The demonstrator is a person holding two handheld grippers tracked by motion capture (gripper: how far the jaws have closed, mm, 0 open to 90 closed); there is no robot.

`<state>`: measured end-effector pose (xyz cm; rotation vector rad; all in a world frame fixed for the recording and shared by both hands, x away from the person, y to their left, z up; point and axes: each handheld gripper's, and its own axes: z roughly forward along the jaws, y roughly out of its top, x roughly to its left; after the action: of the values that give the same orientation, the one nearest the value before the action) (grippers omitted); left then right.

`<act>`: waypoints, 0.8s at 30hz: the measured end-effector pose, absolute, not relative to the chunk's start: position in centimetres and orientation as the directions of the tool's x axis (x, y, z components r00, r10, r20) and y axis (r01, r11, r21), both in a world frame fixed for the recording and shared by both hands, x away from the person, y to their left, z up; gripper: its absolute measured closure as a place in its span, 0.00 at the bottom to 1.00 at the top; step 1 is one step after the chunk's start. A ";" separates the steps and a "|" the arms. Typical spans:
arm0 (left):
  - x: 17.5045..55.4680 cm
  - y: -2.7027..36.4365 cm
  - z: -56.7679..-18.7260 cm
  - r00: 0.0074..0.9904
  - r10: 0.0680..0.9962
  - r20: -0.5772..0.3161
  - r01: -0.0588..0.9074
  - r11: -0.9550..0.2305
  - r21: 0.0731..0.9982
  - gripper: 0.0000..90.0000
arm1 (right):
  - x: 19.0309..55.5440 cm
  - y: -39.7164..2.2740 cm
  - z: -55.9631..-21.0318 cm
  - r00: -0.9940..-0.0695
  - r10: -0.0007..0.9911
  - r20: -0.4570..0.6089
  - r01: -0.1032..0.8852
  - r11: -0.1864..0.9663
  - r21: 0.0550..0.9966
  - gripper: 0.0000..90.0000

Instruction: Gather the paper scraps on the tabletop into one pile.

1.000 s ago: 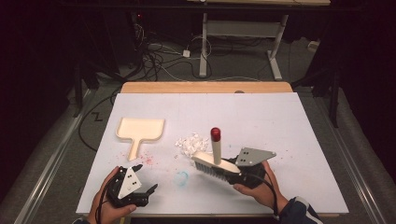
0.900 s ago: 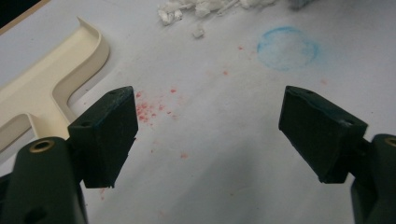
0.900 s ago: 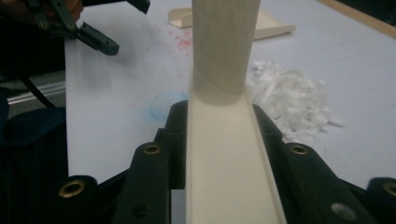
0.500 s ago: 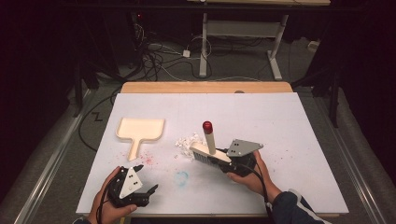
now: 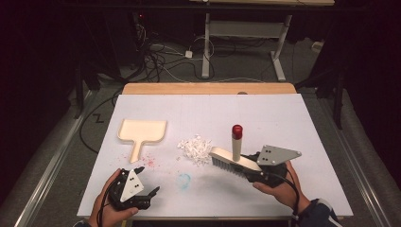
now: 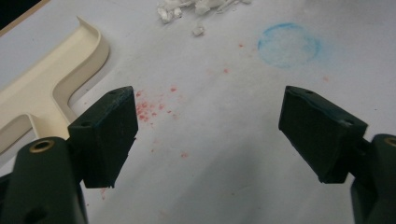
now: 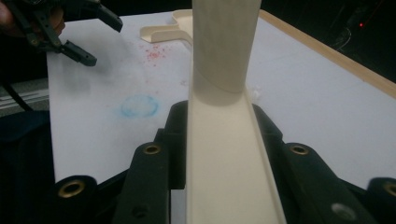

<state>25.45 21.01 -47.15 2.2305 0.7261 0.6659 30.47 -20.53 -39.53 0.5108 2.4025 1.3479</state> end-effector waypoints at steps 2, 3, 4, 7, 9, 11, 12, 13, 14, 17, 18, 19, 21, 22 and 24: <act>25.5 21.0 -47.2 0.712 0.657 0.248 0.305 -0.607 0.734 0.21 | 29.9 -21.6 -39.4 -0.874 0.472 -0.119 0.147 0.488 0.860 0.75; 25.5 21.0 -47.2 0.711 0.658 0.247 0.306 -0.606 0.734 0.21 | 29.6 -22.1 -39.4 -0.872 0.476 -0.113 0.154 0.487 0.860 0.75; 25.5 20.9 -47.2 0.711 0.658 0.248 0.305 -0.606 0.734 0.21 | 29.4 -22.6 -39.4 -0.868 0.485 -0.108 0.163 0.484 0.860 0.75; 25.5 20.9 -47.2 0.710 0.658 0.251 0.305 -0.609 0.732 0.21 | 28.7 -24.0 -39.5 -0.864 0.495 -0.094 0.188 0.490 0.851 0.75; 25.5 20.9 -47.2 0.710 0.658 0.251 0.307 -0.610 0.731 0.21 | 28.2 -24.9 -39.6 -0.861 0.501 -0.083 0.210 0.500 0.840 0.75; 25.5 20.9 -47.2 0.709 0.659 0.251 0.309 -0.611 0.729 0.21 | 27.9 -25.8 -39.6 -0.866 0.496 -0.059 0.236 0.510 0.827 0.75; 25.6 20.9 -47.2 0.710 0.658 0.252 0.310 -0.612 0.727 0.21 | 27.8 -26.3 -39.6 -0.871 0.490 -0.037 0.253 0.513 0.820 0.75; 25.6 20.9 -47.3 0.710 0.658 0.251 0.310 -0.612 0.727 0.21 | 27.8 -26.7 -39.6 -0.875 0.484 -0.018 0.267 0.514 0.815 0.75; 25.6 20.9 -47.3 0.711 0.656 0.252 0.310 -0.614 0.725 0.21 | 27.8 -27.2 -39.6 -0.876 0.482 -0.006 0.278 0.515 0.811 0.75; 25.6 20.7 -47.3 0.713 0.654 0.252 0.309 -0.616 0.725 0.21 | 28.2 -28.2 -39.7 -0.867 0.497 0.037 0.333 0.521 0.786 0.75; 25.6 20.7 -47.3 0.715 0.652 0.252 0.308 -0.618 0.723 0.21 | 28.4 -28.4 -39.8 -0.863 0.503 0.048 0.347 0.521 0.780 0.75; 25.7 20.7 -47.3 0.717 0.651 0.250 0.310 -0.618 0.722 0.21 | 28.7 -28.5 -40.0 -0.863 0.500 0.071 0.369 0.529 0.764 0.75; 25.8 20.6 -47.4 0.719 0.648 0.250 0.311 -0.622 0.718 0.21 | 29.6 -28.4 -40.4 -0.866 0.489 0.102 0.399 0.553 0.732 0.75; 25.8 20.6 -47.5 0.721 0.647 0.248 0.313 -0.624 0.716 0.21 | 30.2 -28.3 -40.7 -0.862 0.488 0.136 0.428 0.559 0.710 0.75; 25.9 20.5 -47.5 0.722 0.646 0.248 0.312 -0.624 0.717 0.21 | 31.4 -28.1 -41.2 -0.858 0.491 0.152 0.449 0.571 0.687 0.75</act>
<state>25.88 20.49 -47.47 2.2597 0.7214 0.6522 31.39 -28.13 -41.20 0.8193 2.7350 1.1718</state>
